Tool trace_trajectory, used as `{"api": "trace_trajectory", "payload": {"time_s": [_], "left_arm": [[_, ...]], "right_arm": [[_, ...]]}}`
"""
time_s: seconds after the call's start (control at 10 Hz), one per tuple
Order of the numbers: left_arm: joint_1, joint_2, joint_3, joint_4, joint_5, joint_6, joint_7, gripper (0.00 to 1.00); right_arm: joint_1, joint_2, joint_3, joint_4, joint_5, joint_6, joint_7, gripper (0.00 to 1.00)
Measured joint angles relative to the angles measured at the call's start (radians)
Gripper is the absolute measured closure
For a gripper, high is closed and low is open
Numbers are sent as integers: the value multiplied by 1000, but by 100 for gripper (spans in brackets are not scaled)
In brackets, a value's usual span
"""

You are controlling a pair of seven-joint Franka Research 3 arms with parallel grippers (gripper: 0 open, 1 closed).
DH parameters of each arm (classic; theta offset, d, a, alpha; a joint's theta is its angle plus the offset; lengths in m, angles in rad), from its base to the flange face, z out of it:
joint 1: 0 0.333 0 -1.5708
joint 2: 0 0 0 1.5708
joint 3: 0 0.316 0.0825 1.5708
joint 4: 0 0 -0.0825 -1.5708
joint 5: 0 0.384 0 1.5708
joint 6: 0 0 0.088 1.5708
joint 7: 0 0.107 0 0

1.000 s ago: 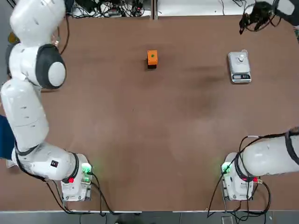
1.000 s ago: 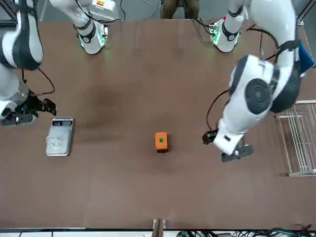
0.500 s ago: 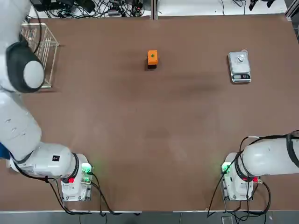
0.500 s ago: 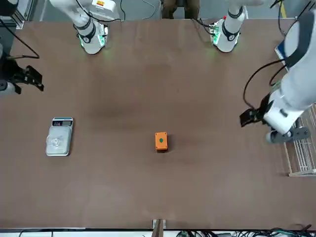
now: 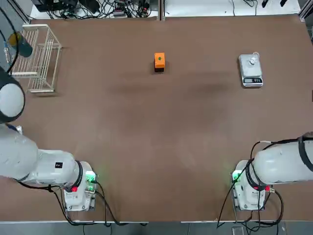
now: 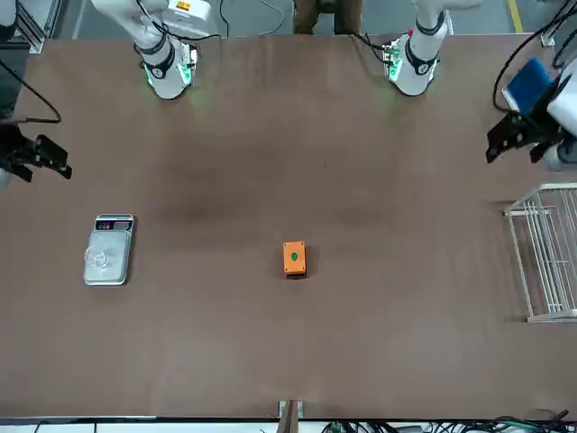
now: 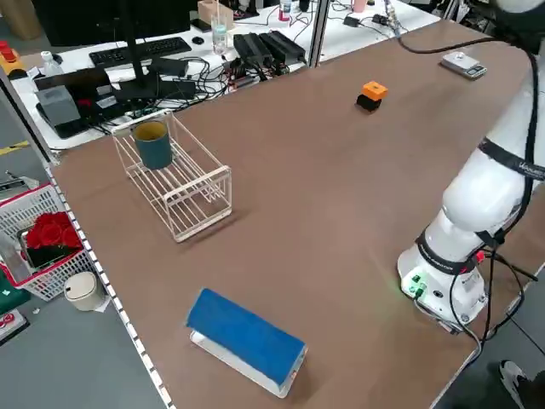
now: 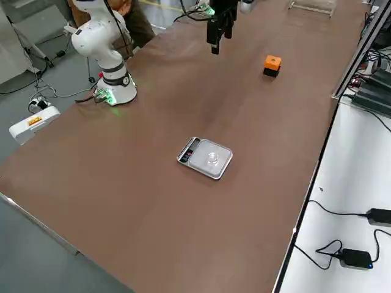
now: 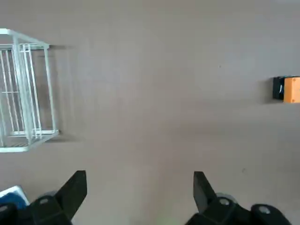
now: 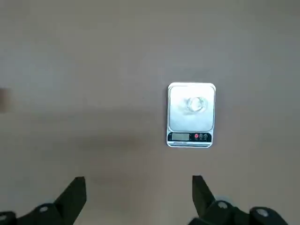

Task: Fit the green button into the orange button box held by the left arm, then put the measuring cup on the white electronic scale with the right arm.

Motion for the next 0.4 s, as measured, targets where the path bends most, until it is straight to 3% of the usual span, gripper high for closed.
{"api": "trace_trajectory", "payload": {"time_s": [0.4], "left_arm": [[-1, -7, 3, -16, 0, -3, 28, 0]], "right_arm": [[1, 15, 6, 28, 0, -26, 14, 0]]}}
